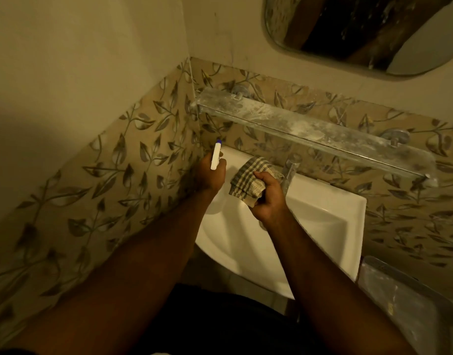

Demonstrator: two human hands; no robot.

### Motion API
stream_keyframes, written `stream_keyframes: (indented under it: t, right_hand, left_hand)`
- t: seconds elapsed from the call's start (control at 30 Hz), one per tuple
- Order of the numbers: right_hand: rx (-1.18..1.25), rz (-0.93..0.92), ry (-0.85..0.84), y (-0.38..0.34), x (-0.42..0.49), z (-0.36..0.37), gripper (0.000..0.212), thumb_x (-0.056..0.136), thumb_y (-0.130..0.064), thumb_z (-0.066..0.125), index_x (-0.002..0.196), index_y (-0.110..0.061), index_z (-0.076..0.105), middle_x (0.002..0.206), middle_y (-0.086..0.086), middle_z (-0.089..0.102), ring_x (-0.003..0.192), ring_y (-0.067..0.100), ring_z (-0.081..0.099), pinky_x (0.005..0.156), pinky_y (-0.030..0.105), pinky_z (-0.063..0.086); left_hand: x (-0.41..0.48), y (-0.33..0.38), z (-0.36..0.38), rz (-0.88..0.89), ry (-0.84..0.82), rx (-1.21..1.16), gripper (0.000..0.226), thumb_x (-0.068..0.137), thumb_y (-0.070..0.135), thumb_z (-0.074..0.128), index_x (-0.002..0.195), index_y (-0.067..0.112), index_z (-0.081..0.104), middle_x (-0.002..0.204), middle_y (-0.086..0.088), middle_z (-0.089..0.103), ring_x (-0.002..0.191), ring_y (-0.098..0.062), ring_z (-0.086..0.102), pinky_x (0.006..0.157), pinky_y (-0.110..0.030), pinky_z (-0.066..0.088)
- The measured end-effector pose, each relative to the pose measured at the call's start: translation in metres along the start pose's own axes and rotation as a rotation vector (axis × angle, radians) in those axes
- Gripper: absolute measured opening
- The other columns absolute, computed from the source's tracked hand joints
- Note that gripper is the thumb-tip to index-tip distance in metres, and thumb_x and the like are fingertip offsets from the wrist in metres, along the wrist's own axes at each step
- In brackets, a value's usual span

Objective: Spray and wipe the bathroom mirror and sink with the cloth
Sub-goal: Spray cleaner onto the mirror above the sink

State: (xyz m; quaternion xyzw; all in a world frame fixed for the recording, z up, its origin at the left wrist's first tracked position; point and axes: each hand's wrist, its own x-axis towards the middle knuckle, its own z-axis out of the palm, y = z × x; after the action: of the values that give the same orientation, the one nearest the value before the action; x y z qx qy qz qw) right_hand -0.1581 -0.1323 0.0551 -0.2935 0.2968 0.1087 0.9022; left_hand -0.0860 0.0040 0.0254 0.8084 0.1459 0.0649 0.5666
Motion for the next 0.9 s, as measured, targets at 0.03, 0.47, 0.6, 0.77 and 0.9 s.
stream_keyframes:
  t: [0.03,0.47,0.6,0.77,0.9]
  right_hand:
    - [-0.009,-0.010,-0.004,-0.001,-0.004,0.001,0.043,0.094,-0.012,0.057,0.135,-0.001,0.061,0.143,0.020,0.058,0.136,0.037,0.053,0.115,0.053,0.041]
    - [-0.074,-0.224,-0.060,-0.039,-0.065,0.073,0.029,0.093,-0.013,0.059,0.116,-0.001,0.070,0.123,0.019,0.069,0.118,0.037,0.063,0.111,0.054,0.045]
    - [-0.110,-0.335,-0.041,-0.073,-0.093,0.110,0.046,0.086,-0.015,0.065,0.130,-0.001,0.066,0.141,0.017,0.061,0.124,0.036,0.061,0.110,0.057,0.045]
    - [-0.096,-0.511,-0.051,-0.119,-0.135,0.152,0.036,0.089,-0.013,0.065,0.123,-0.003,0.069,0.128,0.016,0.070,0.120,0.035,0.066,0.105,0.053,0.051]
    - [-0.107,-0.611,-0.031,-0.143,-0.169,0.180,0.038,0.089,-0.013,0.066,0.125,-0.005,0.068,0.117,0.016,0.075,0.112,0.035,0.070,0.101,0.053,0.054]
  left_hand:
    - [-0.002,0.007,-0.004,0.015,0.038,-0.006,0.033,0.078,0.033,0.057,0.104,0.016,0.069,0.090,-0.010,0.071,0.080,-0.031,0.068,0.069,-0.052,0.060]
    - [-0.007,0.130,-0.067,0.292,0.028,-0.070,0.022,0.085,0.034,0.056,0.068,0.019,0.057,0.064,-0.004,0.063,0.061,-0.031,0.067,0.057,-0.050,0.059]
    - [-0.008,0.178,-0.081,0.355,0.007,-0.101,0.022,0.087,0.032,0.057,0.070,0.019,0.058,0.070,-0.008,0.067,0.064,-0.027,0.066,0.058,-0.041,0.058]
    - [-0.011,0.249,-0.099,0.537,-0.003,-0.122,0.020,0.092,0.024,0.057,0.073,0.016,0.058,0.062,0.003,0.056,0.055,-0.013,0.052,0.047,-0.021,0.033]
    - [-0.016,0.303,-0.108,0.590,-0.026,-0.196,0.015,0.092,0.023,0.059,0.079,0.016,0.061,0.062,0.010,0.053,0.055,-0.008,0.053,0.050,-0.018,0.039]
